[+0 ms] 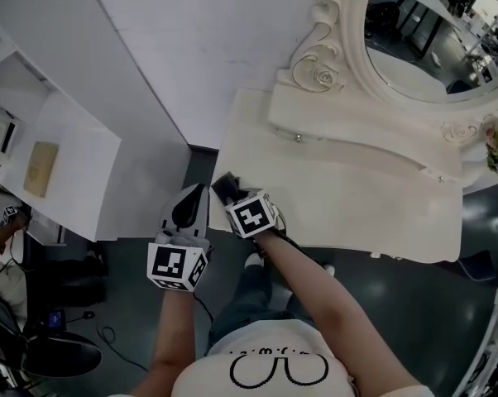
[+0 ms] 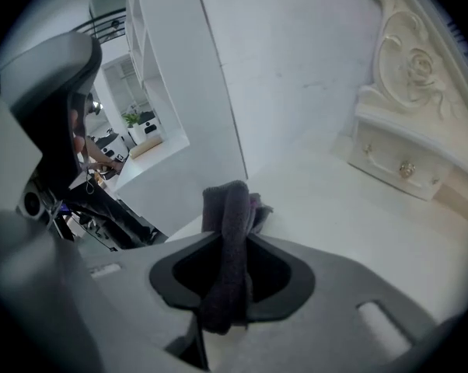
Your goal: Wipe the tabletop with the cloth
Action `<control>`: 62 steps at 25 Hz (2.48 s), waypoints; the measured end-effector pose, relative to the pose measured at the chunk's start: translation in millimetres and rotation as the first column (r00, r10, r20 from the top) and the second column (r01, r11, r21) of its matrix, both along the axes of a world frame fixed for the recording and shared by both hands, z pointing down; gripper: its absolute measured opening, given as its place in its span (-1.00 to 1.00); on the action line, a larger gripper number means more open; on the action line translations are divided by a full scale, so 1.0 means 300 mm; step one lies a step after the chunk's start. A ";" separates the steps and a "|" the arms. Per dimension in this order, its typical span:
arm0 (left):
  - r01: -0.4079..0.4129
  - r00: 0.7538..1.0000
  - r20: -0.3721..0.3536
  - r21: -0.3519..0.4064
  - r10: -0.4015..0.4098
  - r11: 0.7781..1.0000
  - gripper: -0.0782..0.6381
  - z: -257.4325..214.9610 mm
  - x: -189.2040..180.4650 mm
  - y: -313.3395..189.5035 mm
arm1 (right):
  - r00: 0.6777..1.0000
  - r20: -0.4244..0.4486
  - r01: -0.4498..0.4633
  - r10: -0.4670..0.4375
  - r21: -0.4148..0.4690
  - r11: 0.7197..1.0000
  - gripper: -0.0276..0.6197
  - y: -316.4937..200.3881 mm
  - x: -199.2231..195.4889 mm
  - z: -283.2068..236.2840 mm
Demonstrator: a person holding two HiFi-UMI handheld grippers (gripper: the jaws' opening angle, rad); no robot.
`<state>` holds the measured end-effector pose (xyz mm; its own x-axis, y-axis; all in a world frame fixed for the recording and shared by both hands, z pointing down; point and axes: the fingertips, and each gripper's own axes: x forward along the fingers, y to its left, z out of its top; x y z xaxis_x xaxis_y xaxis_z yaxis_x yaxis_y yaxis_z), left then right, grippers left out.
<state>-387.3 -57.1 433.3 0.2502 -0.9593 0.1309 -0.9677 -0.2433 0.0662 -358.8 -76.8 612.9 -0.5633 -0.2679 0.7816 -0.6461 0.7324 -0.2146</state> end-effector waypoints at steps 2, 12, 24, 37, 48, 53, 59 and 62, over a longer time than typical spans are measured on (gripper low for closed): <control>-0.003 1.000 0.000 0.003 0.003 1.000 -0.78 -0.005 0.012 -0.003 | 1.000 -0.004 -0.022 0.022 -0.019 1.000 -0.62 0.001 0.027 0.004; -0.017 1.000 -0.002 0.010 0.017 1.000 -0.78 -0.015 0.100 -0.026 | 0.999 0.002 -0.044 0.044 -0.020 0.999 -0.62 -0.005 0.148 0.017; -0.056 0.998 -0.018 0.021 0.056 0.998 -0.78 -0.030 0.303 -0.054 | 0.991 -0.020 -0.134 0.134 -0.036 0.990 -0.62 -0.029 0.435 0.013; -0.119 0.993 0.000 0.022 0.119 0.993 -0.78 -0.050 0.538 -0.066 | 0.978 -0.029 -0.209 0.208 -0.034 0.977 -0.62 -0.045 0.736 0.008; -0.137 0.990 0.024 0.024 0.137 0.990 -0.78 -0.068 0.722 -0.083 | 0.967 -0.023 -0.255 0.254 -0.041 0.966 -0.61 -0.064 0.975 0.007; -0.148 0.989 0.032 0.019 0.147 0.989 -0.78 -0.065 0.817 -0.097 | 0.960 -0.017 -0.279 0.279 -0.042 0.959 -0.61 -0.069 1.098 0.006; -0.186 0.982 0.044 0.018 0.185 0.982 -0.78 -0.061 0.951 -0.130 | 0.951 -0.010 -0.309 0.308 -0.040 0.950 -0.61 -0.081 1.243 0.004; -0.198 0.979 0.046 0.019 0.197 0.980 -0.78 -0.057 1.021 -0.145 | 0.949 -0.006 -0.316 0.316 -0.040 0.948 -0.61 -0.082 1.314 0.004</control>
<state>-81.1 -100.7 416.2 0.4292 -0.8946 0.1245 -0.9024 -0.4306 0.0169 35.4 -101.5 614.0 -0.4554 -0.4012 0.7948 -0.8429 0.4816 -0.2399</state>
